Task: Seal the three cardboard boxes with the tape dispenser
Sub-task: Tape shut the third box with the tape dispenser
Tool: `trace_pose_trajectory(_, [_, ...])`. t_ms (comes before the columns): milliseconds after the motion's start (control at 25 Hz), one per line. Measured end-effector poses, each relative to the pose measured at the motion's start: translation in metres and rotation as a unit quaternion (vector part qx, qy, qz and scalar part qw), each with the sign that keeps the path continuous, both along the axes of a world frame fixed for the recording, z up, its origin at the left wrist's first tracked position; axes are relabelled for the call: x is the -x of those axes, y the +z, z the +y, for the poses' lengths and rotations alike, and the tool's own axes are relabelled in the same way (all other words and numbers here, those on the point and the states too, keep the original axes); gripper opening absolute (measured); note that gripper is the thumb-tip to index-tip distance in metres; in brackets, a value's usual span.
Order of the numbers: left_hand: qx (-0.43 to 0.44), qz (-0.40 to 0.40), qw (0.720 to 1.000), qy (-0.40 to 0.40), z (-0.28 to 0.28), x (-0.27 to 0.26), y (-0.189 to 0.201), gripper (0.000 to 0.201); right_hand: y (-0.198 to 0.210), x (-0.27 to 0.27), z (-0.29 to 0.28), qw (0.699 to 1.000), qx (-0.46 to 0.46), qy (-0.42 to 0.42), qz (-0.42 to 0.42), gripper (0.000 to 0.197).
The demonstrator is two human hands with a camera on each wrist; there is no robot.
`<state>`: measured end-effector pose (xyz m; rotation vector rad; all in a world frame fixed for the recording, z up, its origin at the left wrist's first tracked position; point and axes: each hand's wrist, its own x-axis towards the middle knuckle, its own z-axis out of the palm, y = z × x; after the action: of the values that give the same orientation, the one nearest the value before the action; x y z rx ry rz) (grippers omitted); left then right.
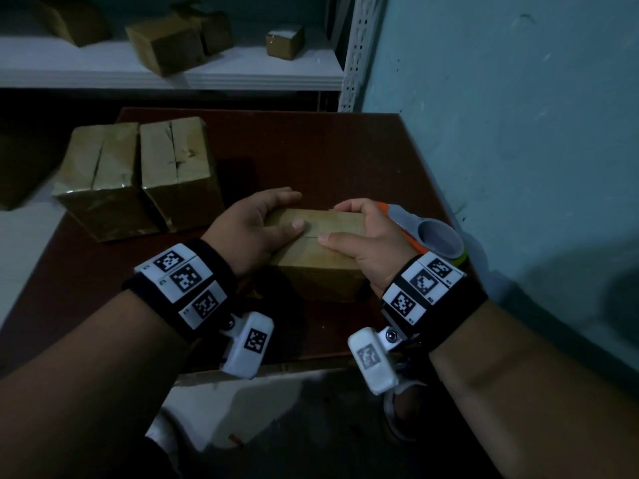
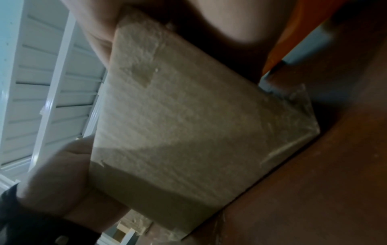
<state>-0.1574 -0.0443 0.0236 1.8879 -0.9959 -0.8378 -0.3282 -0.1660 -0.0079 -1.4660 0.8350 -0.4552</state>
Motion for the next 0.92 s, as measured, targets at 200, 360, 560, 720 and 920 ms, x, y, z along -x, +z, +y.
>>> trace_pose_trajectory(200, [0.035,0.117,0.989,0.079,0.002,0.004,0.001,0.04,0.007,-0.003,0.004,0.997,0.028,-0.059,0.049,0.013])
trace_pose_trajectory(360, [0.069,0.155,0.979,0.108,0.006,0.009,0.001,0.036,0.009,-0.009,0.002,0.995,0.032,-0.078,0.056,0.006])
trace_pose_trajectory(560, [0.087,0.175,0.966,0.167,0.009,0.009,0.007,0.045,0.006,-0.01,0.005,0.992,0.024,-0.121,0.026,0.009])
trace_pose_trajectory(720, [0.04,0.088,0.981,0.169,0.013,0.006,0.004,0.063,0.008,-0.007,0.008,0.99,0.021,-0.142,0.001,0.022])
trace_pose_trajectory(920, [-0.03,-0.007,0.968,0.248,0.017,0.004,0.008,0.065,0.008,0.0,0.012,0.989,-0.003,-0.15,0.0,0.019])
